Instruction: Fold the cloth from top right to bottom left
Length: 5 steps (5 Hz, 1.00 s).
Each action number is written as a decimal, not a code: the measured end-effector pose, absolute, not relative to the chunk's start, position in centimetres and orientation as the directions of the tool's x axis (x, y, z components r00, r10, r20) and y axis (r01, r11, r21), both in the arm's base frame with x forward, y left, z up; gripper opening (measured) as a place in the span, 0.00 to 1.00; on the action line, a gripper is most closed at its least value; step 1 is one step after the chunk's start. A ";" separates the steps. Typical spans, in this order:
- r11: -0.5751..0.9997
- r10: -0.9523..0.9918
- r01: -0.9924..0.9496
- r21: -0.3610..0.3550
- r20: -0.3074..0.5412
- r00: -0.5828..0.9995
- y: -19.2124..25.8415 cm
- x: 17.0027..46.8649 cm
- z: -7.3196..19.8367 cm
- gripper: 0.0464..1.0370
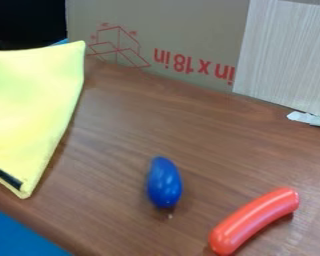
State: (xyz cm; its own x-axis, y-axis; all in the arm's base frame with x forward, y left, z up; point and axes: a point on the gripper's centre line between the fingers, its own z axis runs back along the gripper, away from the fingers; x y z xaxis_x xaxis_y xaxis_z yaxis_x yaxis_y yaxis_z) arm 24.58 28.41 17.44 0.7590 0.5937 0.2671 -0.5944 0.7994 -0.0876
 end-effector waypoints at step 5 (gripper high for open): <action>0.669 0.729 -0.743 -0.024 0.219 0.649 30.0 23.2 17.7 0.73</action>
State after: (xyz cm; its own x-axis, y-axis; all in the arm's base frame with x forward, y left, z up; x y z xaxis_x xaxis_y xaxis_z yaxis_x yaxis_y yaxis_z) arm 23.15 30.04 17.74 0.6487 0.7288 0.2193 -0.7431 0.6687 -0.0242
